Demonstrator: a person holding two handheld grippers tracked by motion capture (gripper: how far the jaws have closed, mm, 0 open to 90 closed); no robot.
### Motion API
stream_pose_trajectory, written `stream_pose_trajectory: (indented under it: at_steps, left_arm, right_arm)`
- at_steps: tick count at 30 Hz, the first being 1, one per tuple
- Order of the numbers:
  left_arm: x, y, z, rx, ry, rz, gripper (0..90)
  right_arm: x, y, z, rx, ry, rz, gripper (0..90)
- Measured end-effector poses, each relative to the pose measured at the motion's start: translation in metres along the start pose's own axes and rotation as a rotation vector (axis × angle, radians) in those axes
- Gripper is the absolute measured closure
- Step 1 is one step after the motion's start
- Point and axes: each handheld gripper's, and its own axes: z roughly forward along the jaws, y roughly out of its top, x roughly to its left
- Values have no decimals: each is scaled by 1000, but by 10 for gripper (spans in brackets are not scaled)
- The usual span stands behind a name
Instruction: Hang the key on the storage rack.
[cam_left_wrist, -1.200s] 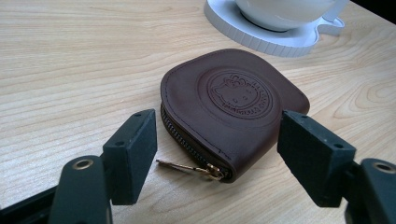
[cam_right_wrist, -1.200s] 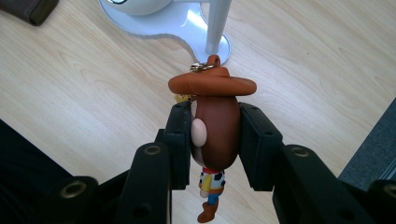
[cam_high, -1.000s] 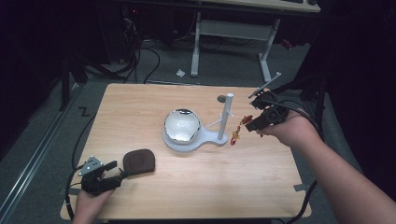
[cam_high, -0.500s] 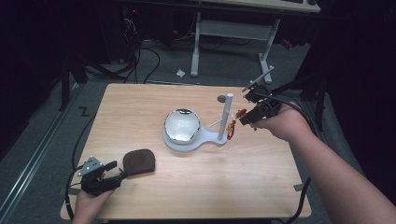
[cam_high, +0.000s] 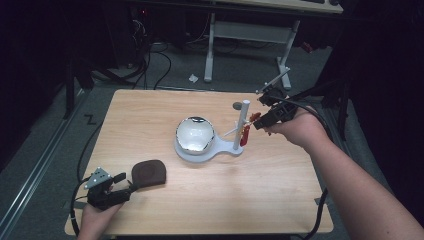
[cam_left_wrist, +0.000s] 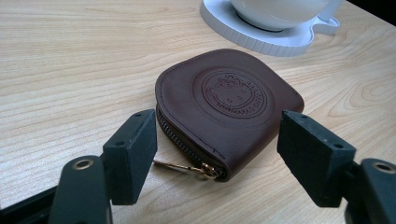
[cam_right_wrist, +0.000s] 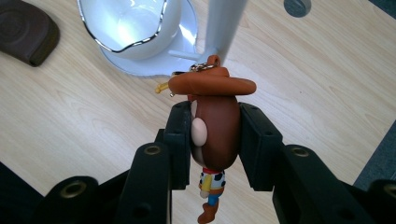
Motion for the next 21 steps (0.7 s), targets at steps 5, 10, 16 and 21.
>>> stream_pose_trajectory:
  at_steps: [5,10,16,21]
  left_arm:
    - [0,0,1,4,-2,2,291]
    - [-1,0,2,10,-3,8,291]
    - [-2,0,2,12,-2,11,291]
    - [-2,0,3,16,-3,13,291]
  right_arm:
    - [-4,-8,7,7,7,18,671]
    - [-7,-18,20,8,30,34,670]
    - [-13,-30,41,2,60,69,670]
    - [-15,-38,62,4,83,88,669]
